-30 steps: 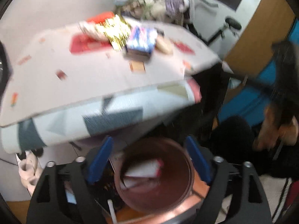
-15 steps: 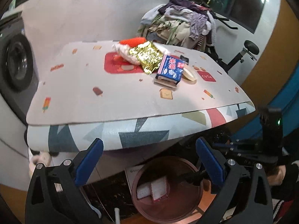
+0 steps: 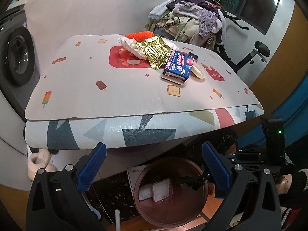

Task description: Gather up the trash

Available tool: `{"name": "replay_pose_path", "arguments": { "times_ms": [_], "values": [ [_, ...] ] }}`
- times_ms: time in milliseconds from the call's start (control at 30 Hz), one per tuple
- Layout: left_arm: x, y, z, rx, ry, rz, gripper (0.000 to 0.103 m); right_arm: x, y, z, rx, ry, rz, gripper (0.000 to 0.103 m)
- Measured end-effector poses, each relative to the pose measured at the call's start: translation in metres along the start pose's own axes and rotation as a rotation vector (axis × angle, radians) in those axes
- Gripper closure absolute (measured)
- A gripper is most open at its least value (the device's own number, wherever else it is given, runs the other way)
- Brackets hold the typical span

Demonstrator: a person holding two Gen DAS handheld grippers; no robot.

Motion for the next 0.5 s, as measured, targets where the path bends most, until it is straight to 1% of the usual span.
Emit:
{"name": "replay_pose_path", "arguments": {
  "times_ms": [200, 267, 300, 333, 367, 400, 467, 500],
  "values": [
    [-0.0016, 0.0018, -0.0015, 0.007, 0.003, -0.003, 0.006, 0.0053, 0.0021, -0.0035, 0.023, -0.015, 0.024, 0.091],
    [-0.0017, 0.0018, -0.002, 0.007, 0.004, -0.004, 0.006, 0.006, 0.0019, -0.0042, 0.024, -0.016, 0.028, 0.087],
    [-0.0017, 0.0019, -0.002, 0.007, 0.004, -0.004, 0.006, 0.0056, 0.0021, -0.0041, 0.025, -0.015, 0.029, 0.079],
    [-0.0017, 0.0018, -0.0019, 0.008, 0.004, -0.003, 0.006, 0.0053, 0.0022, -0.0044, 0.027, -0.01, 0.028, 0.06],
    [-0.0016, 0.0021, -0.002, 0.008, 0.004, -0.002, 0.006, 0.0048, 0.0024, -0.005, 0.029, 0.004, 0.028, 0.046],
    [-0.0016, 0.0023, -0.0021, 0.008, 0.004, -0.001, 0.006, 0.0038, 0.0026, -0.0055, 0.03, 0.019, 0.028, 0.024],
    [-0.0016, 0.003, -0.0025, 0.009, 0.002, 0.001, 0.006, 0.002, 0.0031, -0.0062, 0.034, 0.039, 0.026, 0.016],
    [-0.0013, 0.0035, -0.0026, 0.009, 0.003, 0.002, 0.006, 0.0013, 0.0031, -0.0072, 0.038, 0.045, 0.025, 0.009]
  ]
}}
Point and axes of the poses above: each gripper's, at about its wrist camera, not at the fingertips, and z roughly against the way its jaws point, x to its left, y to its underside, the point moved 1 cm from there along -z, roughly the way its jaws point, and after that the axes turned 1 degree about -x, right-handed, at the moved point
